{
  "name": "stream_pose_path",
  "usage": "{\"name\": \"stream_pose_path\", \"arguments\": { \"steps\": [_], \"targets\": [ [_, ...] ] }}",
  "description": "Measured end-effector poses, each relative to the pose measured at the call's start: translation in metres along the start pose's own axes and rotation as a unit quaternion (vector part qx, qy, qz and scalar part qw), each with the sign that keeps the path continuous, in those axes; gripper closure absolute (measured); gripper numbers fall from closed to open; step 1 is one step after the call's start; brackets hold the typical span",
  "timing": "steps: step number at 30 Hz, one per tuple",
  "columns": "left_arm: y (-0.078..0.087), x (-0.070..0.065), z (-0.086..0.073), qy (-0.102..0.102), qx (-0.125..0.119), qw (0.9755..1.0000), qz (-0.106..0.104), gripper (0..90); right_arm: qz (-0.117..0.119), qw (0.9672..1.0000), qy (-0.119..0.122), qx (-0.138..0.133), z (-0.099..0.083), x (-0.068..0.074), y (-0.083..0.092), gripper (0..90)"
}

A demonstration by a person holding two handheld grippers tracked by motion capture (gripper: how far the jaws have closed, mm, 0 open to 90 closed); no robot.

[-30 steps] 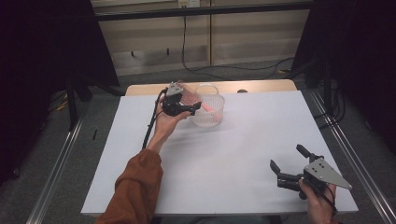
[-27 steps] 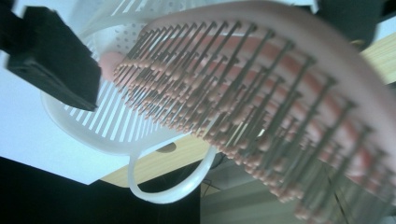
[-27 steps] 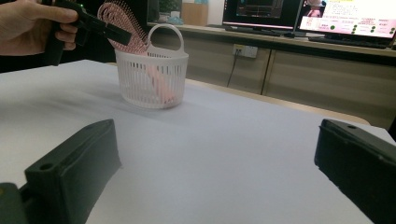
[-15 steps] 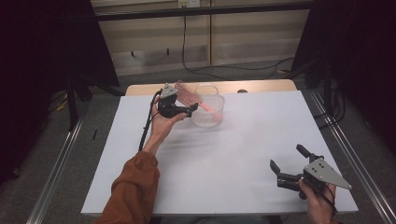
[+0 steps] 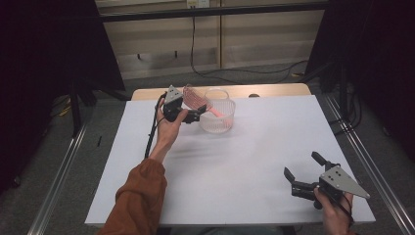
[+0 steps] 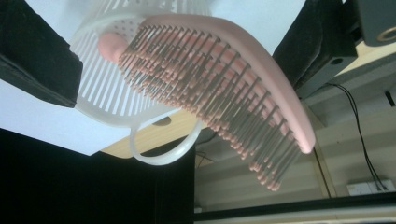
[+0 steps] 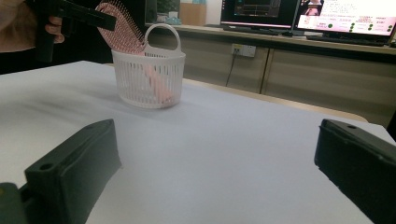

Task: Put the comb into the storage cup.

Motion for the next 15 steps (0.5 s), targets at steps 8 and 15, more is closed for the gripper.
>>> {"name": "stream_pose_path", "arguments": {
  "steps": [8,15],
  "targets": [
    [0.008,-0.002,0.0,-0.009,-0.005,0.9997,0.02,2.6,-0.001,1.0,-0.004,0.001,0.0,-0.001,0.001,0.0],
    [0.015,-0.004,-0.007,-0.001,-0.009,0.9998,0.015,2.6,-0.001,1.0,-0.003,0.0,0.0,0.0,0.001,0.0]
  ]
}}
Point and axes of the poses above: each handheld gripper's, and its own axes: y roughly backward along the jaws, z roughly out of its top, x roughly to its left, the point moved 1 cm from there along -y, roughly forward along the jaws, and after that the axes turned 15 degrees about -z, right-handed, at the moved point
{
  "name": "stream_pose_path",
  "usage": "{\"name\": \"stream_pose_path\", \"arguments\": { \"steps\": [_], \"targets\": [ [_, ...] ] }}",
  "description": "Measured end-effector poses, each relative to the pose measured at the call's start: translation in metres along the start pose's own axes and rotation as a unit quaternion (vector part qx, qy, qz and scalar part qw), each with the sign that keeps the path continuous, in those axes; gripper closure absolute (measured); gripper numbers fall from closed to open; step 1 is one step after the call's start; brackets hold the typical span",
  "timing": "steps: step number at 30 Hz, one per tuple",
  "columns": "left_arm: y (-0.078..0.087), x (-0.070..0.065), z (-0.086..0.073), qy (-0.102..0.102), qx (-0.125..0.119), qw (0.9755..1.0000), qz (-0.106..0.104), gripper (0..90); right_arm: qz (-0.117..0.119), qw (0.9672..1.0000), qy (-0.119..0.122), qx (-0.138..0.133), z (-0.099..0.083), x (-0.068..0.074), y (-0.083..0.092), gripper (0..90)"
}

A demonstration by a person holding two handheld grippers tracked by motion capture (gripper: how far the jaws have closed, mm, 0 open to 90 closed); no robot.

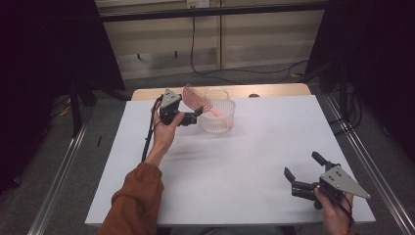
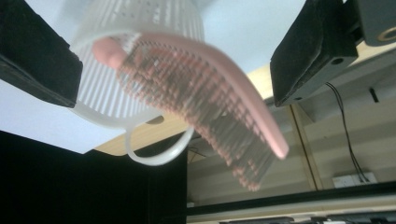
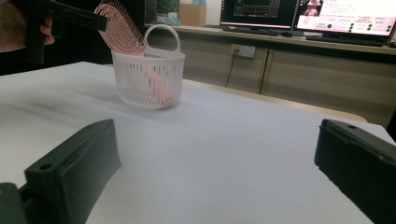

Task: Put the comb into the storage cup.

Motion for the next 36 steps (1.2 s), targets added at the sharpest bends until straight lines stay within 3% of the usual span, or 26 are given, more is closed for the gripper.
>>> {"name": "stream_pose_path", "arguments": {
  "steps": [3,10,12,20,23,26,33,36],
  "targets": [
    [0.004,-0.002,-0.007,0.01,-0.007,0.9999,-0.006,2.1,0.0,1.0,0.002,-0.001,0.001,0.001,0.001,0.0],
    [0.016,-0.003,-0.006,0.014,-0.025,0.9996,0.007,1.9,-0.001,1.0,0.005,-0.001,0.001,0.002,0.0,0.0],
    [0.019,-0.004,-0.005,0.004,-0.025,0.9996,0.015,1.9,-0.004,1.0,0.005,0.001,0.001,0.002,0.0,0.0],
    [0.028,-0.005,-0.005,0.009,-0.033,0.9987,0.039,1.4,-0.005,1.0,0.007,-0.001,0.001,0.002,0.0,0.0],
    [0.031,-0.007,-0.004,0.002,-0.031,0.9987,0.041,1.3,-0.005,1.0,0.007,-0.001,0.001,0.002,0.001,0.0],
    [0.033,-0.011,-0.004,0.009,-0.03,0.999,0.032,1.2,-0.006,1.0,0.006,-0.002,0.001,0.002,0.001,0.0],
    [0.037,-0.026,-0.002,0.0,-0.047,0.9988,0.017,1.2,-0.006,1.0,0.007,-0.002,0.001,0.002,0.001,0.0],
    [0.037,-0.03,-0.003,-0.01,-0.042,0.999,0.013,0.9,-0.005,1.0,0.005,-0.002,0.001,0.002,0.001,0.0]
  ]
}}
Point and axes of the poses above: each handheld gripper's, and its own axes: y roughly backward along the jaws, z roughly out of its top, x roughly to its left, the point moved 1 cm from there along -y, roughly forward along the jaws, and after that the axes turned 15 degrees about -z, right-handed, at the moved point
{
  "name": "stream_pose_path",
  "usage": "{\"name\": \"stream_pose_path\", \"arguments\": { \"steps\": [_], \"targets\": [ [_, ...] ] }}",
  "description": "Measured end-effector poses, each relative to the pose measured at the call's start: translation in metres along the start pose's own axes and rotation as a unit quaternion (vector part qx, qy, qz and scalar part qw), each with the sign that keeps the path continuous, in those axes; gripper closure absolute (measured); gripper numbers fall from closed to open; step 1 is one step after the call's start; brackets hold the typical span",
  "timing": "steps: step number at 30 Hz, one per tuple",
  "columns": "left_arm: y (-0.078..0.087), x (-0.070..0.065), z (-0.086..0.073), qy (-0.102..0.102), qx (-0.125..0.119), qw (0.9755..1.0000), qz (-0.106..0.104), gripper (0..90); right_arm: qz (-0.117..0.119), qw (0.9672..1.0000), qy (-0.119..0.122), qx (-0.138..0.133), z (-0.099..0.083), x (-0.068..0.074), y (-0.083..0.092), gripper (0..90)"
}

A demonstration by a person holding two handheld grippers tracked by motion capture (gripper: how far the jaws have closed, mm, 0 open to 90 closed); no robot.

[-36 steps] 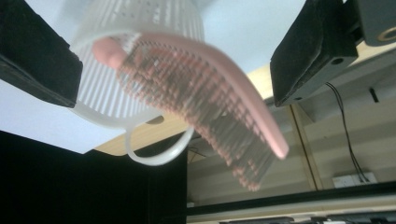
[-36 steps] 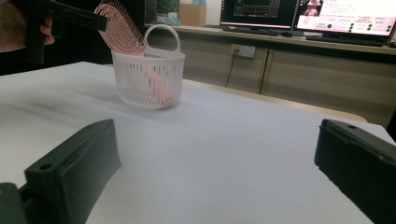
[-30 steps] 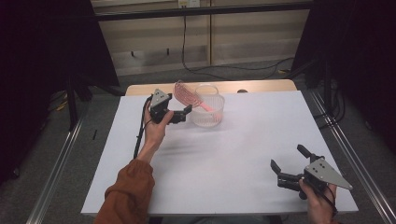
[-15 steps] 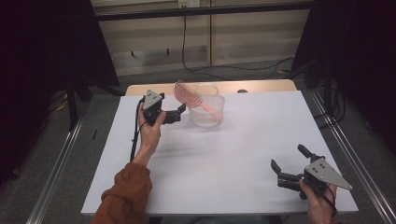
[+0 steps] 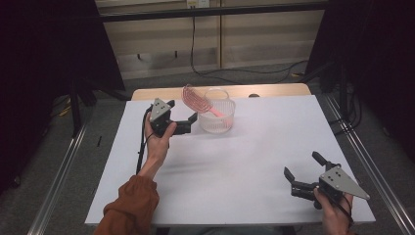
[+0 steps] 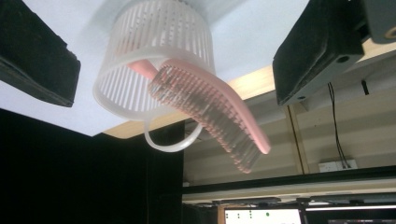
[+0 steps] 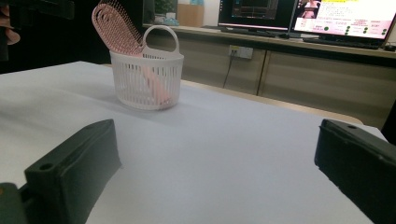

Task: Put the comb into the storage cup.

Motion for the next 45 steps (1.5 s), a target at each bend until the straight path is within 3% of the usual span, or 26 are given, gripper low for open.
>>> {"name": "stream_pose_path", "arguments": {
  "steps": [2,7,10,14,20,21,27,31,34,45],
  "targets": [
    [0.001,-0.002,-0.001,-0.001,0.004,1.0,-0.001,0.9,0.001,1.0,0.002,-0.001,0.0,0.0,0.0,0.0],
    [0.005,-0.004,-0.002,0.009,-0.011,0.9999,-0.003,0.9,-0.003,1.0,0.001,-0.002,0.0,0.0,-0.001,0.0],
    [0.009,-0.009,-0.003,-0.005,-0.007,0.9999,0.008,0.8,-0.004,1.0,0.002,-0.004,0.001,0.0,0.0,0.0],
    [0.015,-0.014,-0.006,-0.006,-0.01,0.9999,0.005,1.2,-0.006,1.0,0.002,-0.004,0.001,0.0,0.0,0.0],
    [0.027,-0.016,-0.007,0.011,-0.022,0.9997,-0.005,1.1,-0.007,1.0,-0.002,-0.004,0.0,0.0,-0.001,0.0],
    [0.03,-0.016,-0.007,0.007,-0.032,0.9994,-0.002,1.1,-0.008,1.0,-0.001,-0.005,0.001,0.0,-0.001,0.0],
    [0.045,-0.02,-0.006,-0.006,-0.035,0.9993,0.015,1.1,-0.01,0.9999,-0.002,-0.007,0.001,0.0,0.0,0.0],
    [0.054,-0.018,-0.02,-0.003,-0.027,0.9991,0.033,1.0,-0.008,0.9999,-0.004,-0.006,0.001,0.0,0.0,0.0],
    [0.058,-0.016,-0.027,0.013,-0.023,0.9991,0.034,1.0,-0.008,0.9999,-0.003,-0.006,0.001,0.0,-0.001,0.0],
    [0.078,-0.026,-0.033,-0.001,-0.017,0.9988,0.045,1.3,-0.008,0.9999,-0.003,-0.007,0.001,0.001,0.0,0.0]
  ]
}}
Point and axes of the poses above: each handheld gripper's, and its own axes: y roughly backward along the jaws, z roughly out of its top, x roughly to its left, the point moved 1 cm from there along -y, roughly forward along the jaws, and after that the axes turned 15 degrees about -z, right-handed, at the moved point
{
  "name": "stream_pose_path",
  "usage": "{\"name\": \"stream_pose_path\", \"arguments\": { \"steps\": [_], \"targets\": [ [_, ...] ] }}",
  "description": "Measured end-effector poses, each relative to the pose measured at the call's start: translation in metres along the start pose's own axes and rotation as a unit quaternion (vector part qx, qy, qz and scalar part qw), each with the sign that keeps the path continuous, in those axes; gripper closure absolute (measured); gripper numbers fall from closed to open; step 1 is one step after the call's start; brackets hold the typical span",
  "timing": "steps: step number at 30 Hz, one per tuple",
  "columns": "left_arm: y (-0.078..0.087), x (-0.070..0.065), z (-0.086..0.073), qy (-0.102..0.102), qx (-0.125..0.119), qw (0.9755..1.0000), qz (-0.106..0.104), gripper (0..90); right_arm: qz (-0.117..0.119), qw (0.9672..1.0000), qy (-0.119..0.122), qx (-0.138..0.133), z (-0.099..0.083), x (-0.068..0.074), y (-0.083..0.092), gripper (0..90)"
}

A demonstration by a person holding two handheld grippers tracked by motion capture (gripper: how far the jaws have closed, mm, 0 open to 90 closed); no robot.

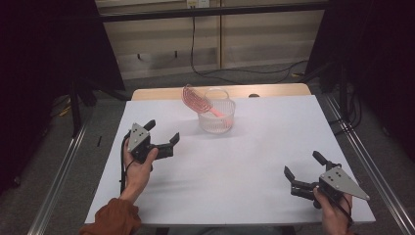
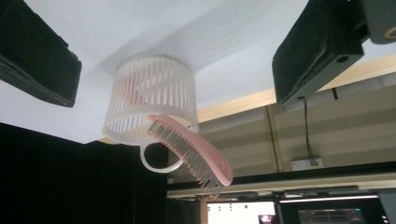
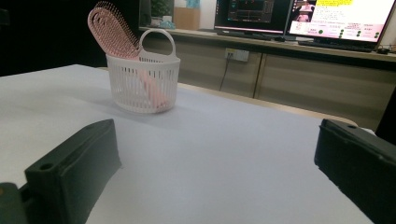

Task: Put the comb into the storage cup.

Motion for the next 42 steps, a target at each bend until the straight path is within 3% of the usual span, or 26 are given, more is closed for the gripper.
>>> {"name": "stream_pose_path", "arguments": {
  "steps": [3,5,6,11,16,42],
  "targets": [
    [0.007,-0.001,-0.003,0.007,0.002,0.9999,0.007,1.4,-0.001,1.0,0.001,0.0,0.0,0.0,0.0,0.0],
    [0.013,-0.003,-0.004,0.036,-0.012,0.9991,0.017,1.4,-0.002,1.0,0.001,0.0,0.0,0.0,0.0,0.0],
    [0.014,-0.003,-0.004,0.037,-0.01,0.9992,0.013,1.4,-0.002,1.0,0.001,0.0,0.0,0.0,0.0,0.0],
    [0.025,-0.01,-0.005,0.022,-0.015,0.9995,0.016,1.5,-0.002,1.0,0.0,0.0,0.0,0.0,0.0,0.0],
    [0.034,-0.013,-0.01,0.009,-0.005,0.9999,0.013,1.5,-0.002,1.0,0.001,0.0,0.0,0.0,0.0,0.0],
    [0.082,-0.021,-0.031,0.028,0.002,0.998,0.057,1.8,-0.006,1.0,0.002,0.0,0.0,0.0,0.0,0.0]
  ]
}}
Point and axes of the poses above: each handheld gripper's, and its own axes: y roughly backward along the jaws, z roughly out of its top, x roughly to its left, the point moved 1 cm from there along -y, roughly forward along the jaws, and after that the axes turned 15 degrees about -z, right-handed, at the moved point
